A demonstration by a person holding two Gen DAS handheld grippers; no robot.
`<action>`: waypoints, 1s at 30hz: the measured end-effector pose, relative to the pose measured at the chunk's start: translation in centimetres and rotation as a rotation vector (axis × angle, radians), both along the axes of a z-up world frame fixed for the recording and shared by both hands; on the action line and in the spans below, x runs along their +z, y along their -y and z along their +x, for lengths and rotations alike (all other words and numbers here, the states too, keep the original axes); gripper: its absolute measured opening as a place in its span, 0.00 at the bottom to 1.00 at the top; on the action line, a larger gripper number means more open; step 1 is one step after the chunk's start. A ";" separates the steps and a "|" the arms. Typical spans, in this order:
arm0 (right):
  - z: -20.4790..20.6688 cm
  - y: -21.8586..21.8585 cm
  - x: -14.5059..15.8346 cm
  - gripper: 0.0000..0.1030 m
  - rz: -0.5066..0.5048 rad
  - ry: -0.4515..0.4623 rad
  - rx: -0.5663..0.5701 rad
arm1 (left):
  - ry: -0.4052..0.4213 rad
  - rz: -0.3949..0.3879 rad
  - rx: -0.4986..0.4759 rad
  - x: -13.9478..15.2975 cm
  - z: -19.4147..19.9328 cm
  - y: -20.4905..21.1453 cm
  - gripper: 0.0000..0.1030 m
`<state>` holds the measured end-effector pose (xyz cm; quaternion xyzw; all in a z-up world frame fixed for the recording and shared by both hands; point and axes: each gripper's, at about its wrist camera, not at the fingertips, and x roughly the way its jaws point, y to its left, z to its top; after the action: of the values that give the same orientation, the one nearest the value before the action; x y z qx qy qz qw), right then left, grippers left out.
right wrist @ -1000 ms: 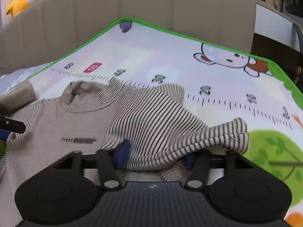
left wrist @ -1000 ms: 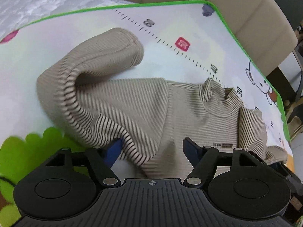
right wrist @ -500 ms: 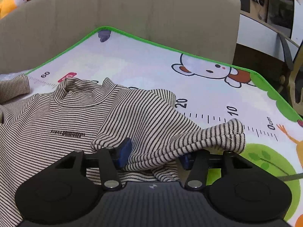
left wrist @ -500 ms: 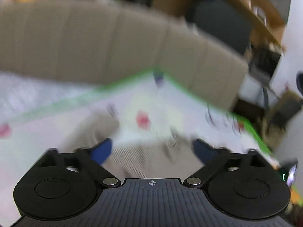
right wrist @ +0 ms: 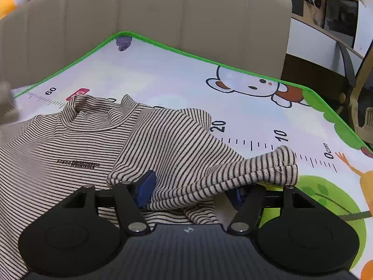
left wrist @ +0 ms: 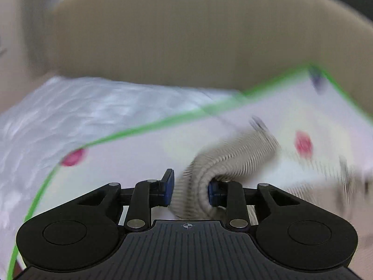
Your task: Fold clothes
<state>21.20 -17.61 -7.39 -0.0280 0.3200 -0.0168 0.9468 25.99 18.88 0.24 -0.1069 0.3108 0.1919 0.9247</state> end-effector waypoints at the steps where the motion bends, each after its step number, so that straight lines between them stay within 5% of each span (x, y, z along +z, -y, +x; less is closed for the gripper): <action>1: 0.0 0.1 0.0 0.66 0.003 -0.003 -0.003 | 0.026 -0.032 0.053 0.4 -0.5 -1.3 0.37; 6: 0.2 0.7 0.2 0.74 0.031 -0.026 -0.028 | 0.055 -0.174 0.270 0.0 -2.8 -5.3 0.53; 10: 0.5 1.8 0.4 0.78 0.100 -0.067 -0.053 | 0.083 -0.296 0.342 0.3 -4.3 -7.0 0.74; 12: 0.6 2.7 1.1 0.77 0.158 -0.091 -0.072 | 0.102 -0.258 0.340 0.7 -4.7 -7.0 0.79; 13: 0.6 3.1 1.6 0.72 0.180 -0.086 -0.077 | 0.115 -0.229 0.338 1.0 -4.8 -6.8 0.84; 15: 0.5 4.0 3.3 0.21 0.196 -0.053 -0.075 | 0.143 -0.195 0.328 1.4 -4.7 -6.4 0.89; 16: 0.5 4.5 4.5 0.15 0.178 -0.021 -0.078 | 0.158 -0.185 0.318 1.7 -4.6 -6.1 0.90; 22: 0.6 7.8 9.9 0.13 -0.052 0.156 -0.190 | 0.175 -0.218 0.099 2.2 -4.3 -3.1 0.93; 26: 1.2 10.5 7.9 0.21 -0.154 0.013 -0.272 | 0.077 -0.307 -0.123 1.3 -4.0 0.8 0.94; 30: -1.0 12.8 5.1 0.37 -0.085 -0.069 -0.383 | -0.034 -0.298 -0.307 0.0 -3.8 5.0 0.95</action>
<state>20.18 -30.43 -2.32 -0.0070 0.3508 -0.2091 0.9128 22.17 13.87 0.20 -0.1906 0.3641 0.0026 0.9117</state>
